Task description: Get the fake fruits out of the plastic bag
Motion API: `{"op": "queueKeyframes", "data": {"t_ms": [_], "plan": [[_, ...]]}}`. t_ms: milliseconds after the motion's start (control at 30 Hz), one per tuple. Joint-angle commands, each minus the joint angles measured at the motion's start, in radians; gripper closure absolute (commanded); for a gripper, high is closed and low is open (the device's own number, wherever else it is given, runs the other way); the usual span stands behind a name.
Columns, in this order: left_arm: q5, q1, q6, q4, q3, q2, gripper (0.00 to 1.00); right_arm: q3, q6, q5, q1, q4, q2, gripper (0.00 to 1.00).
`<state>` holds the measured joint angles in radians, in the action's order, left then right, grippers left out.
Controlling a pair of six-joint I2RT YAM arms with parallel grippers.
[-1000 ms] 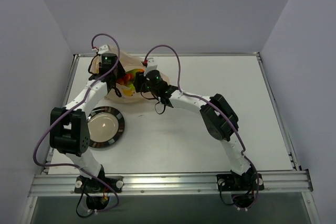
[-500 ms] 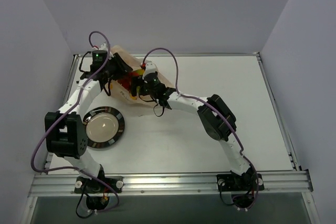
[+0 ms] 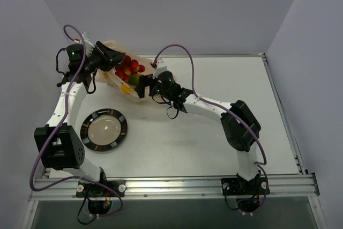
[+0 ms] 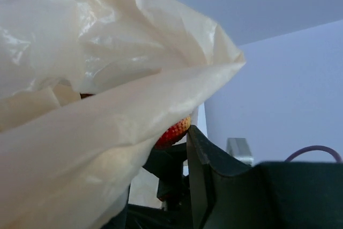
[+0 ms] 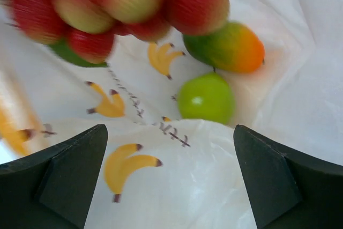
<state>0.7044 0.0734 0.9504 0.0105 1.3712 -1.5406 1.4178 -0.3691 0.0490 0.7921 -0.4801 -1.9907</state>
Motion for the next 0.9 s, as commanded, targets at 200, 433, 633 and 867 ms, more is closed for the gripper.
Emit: {"op": "queueKeyframes", "data": {"t_ms": [200,433,633,867], "plan": [[0.138,-0.004,0.278,-0.357,-0.034,-0.004,0.98,-0.071,-0.056,0.202,-0.008,-0.043,0.213,0.0],[-0.081,-0.104,-0.08,0.063,0.158,-0.071,0.98,-0.045,0.005,0.166,0.013,0.018,0.256,0.45],[-0.168,-0.116,-0.22,0.221,0.276,-0.136,0.98,-0.031,0.079,0.236,-0.049,0.087,0.328,0.61],[-0.129,-0.175,-0.265,0.177,0.082,-0.004,0.98,0.093,0.11,0.434,-0.146,0.146,0.303,0.23]]}}
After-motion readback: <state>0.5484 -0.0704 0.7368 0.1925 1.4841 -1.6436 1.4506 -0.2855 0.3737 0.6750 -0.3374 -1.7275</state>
